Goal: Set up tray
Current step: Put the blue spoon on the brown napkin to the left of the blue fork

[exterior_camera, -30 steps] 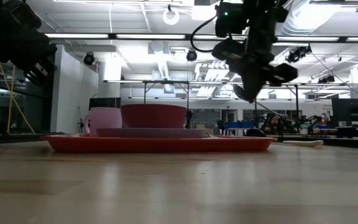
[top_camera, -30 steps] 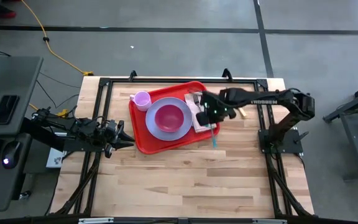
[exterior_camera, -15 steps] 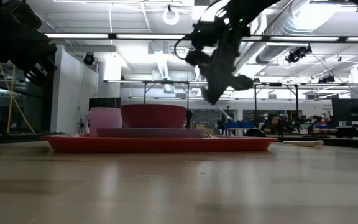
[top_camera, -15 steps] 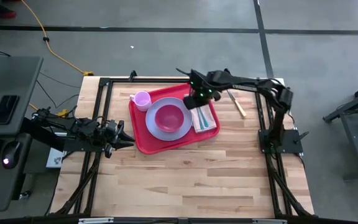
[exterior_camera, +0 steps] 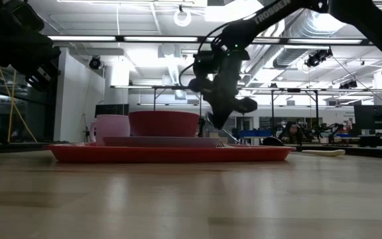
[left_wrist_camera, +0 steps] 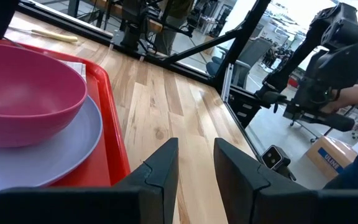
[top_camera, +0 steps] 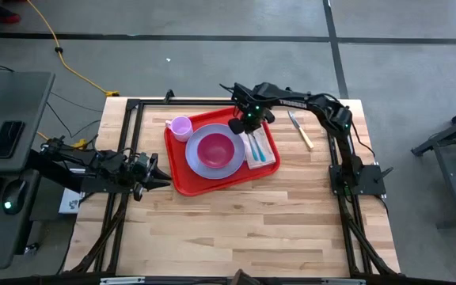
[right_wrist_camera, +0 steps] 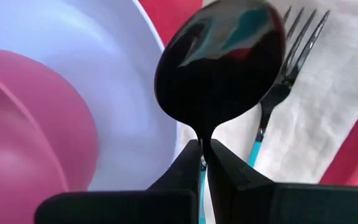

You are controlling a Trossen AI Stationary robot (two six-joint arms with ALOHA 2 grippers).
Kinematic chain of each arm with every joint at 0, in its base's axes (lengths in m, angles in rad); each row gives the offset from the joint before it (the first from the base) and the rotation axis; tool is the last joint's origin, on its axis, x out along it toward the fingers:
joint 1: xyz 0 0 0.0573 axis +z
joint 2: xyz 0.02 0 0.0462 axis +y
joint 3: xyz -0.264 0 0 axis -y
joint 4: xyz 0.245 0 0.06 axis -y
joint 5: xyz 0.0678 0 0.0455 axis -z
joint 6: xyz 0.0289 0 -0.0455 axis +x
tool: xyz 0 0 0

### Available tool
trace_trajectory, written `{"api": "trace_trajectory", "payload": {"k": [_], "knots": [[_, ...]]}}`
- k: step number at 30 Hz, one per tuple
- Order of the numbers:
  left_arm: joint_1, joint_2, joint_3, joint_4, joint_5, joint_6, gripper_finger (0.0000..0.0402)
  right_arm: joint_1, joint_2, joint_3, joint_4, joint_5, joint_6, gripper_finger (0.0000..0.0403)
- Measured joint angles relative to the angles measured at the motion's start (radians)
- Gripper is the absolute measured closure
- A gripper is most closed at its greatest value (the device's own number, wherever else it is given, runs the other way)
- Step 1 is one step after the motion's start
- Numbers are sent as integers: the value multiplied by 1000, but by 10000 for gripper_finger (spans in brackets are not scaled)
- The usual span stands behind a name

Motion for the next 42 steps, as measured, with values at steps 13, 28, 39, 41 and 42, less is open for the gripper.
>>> {"api": "trace_trajectory", "payload": {"k": [13, 28, 39, 41, 42], "knots": [[0, 0, 0, 0, -3, 0, 268, -1, 1, -6, 61, 7, 19, 403], [0, 0, 0, 0, -4, 0, 268, 1, 77, -6, 71, 1, -3, 403], [0, 0, 0, 0, -4, 0, 268, 0, 91, -6, 87, 30, -2, 403], [0, 0, 0, 1, -4, 0, 268, 0, 106, -6, 87, 29, -2, 403], [0, 0, 0, 1, -4, -3, 268, 0, 113, -6, 87, 29, -2, 403]]}}
